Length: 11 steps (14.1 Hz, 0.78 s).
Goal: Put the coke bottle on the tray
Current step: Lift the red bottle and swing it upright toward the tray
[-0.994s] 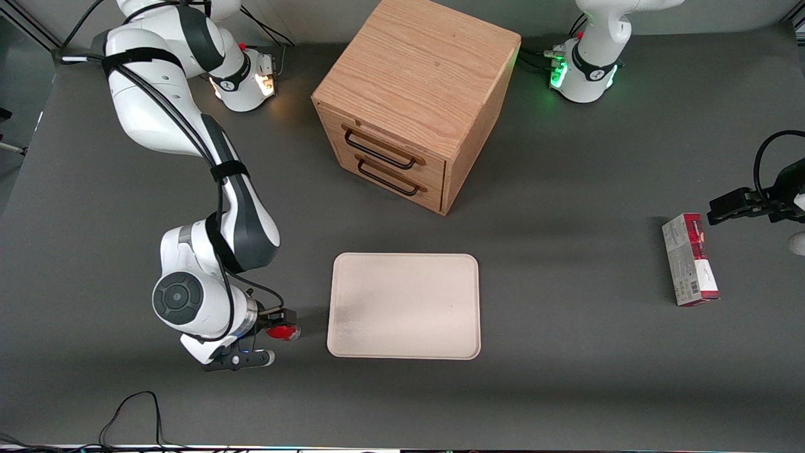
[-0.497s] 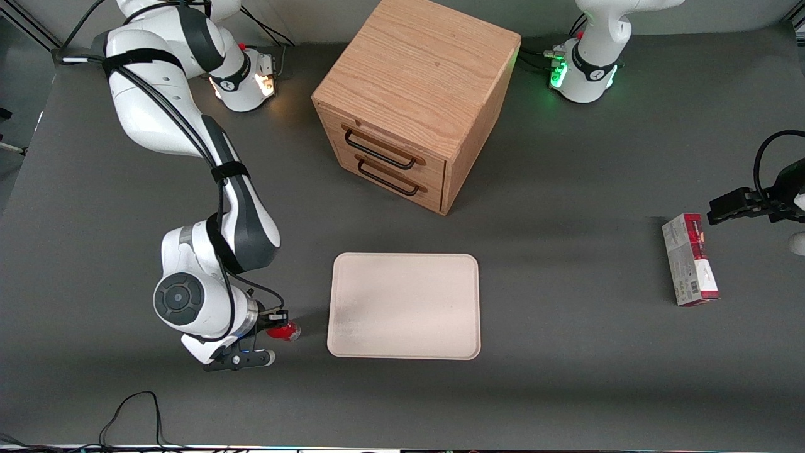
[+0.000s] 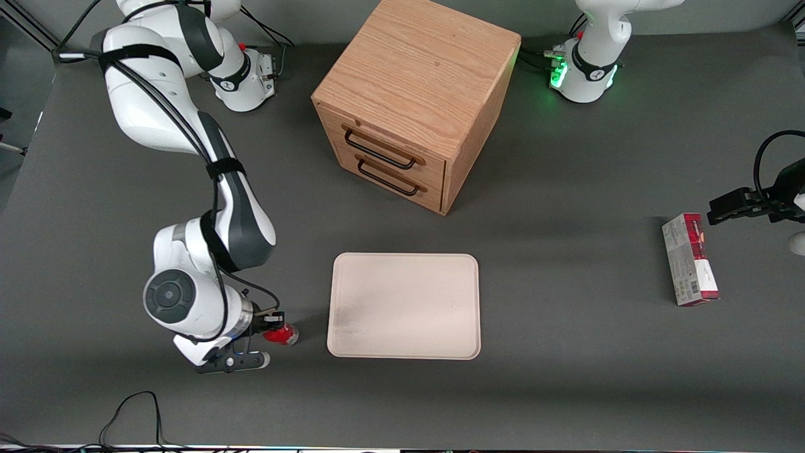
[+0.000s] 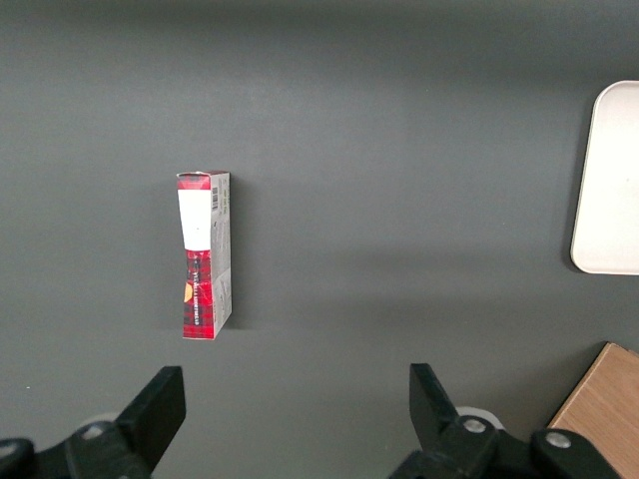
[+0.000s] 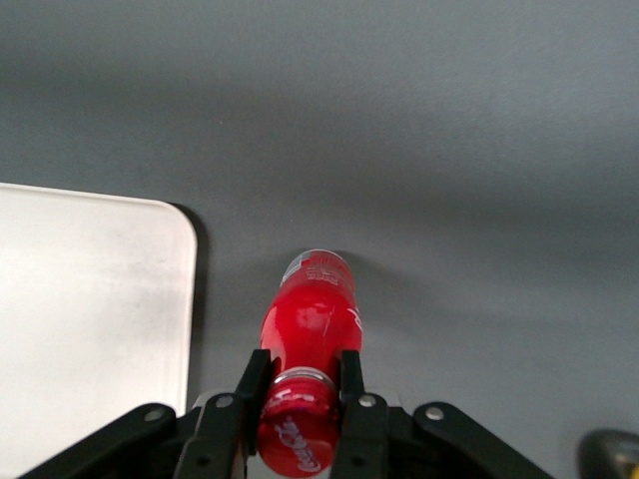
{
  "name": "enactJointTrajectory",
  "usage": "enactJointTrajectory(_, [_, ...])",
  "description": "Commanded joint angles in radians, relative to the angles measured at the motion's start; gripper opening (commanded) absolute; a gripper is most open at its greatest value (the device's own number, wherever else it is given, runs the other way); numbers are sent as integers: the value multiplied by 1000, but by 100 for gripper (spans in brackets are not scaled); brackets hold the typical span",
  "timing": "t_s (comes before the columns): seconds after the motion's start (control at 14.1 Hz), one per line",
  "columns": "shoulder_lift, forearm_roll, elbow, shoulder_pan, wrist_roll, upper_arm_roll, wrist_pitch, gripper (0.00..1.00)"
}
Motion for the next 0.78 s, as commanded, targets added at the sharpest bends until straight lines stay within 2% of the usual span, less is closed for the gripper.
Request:
enactJointTrajectory(0.0, [-68, 4, 72, -3, 6, 0, -157, 12])
enactJointTrajectory(0.43, [-308, 7, 74, -2, 4, 6, -383, 12])
enactJointTrajectory(0.71, [-327, 7, 77, 7, 4, 20, -397, 12])
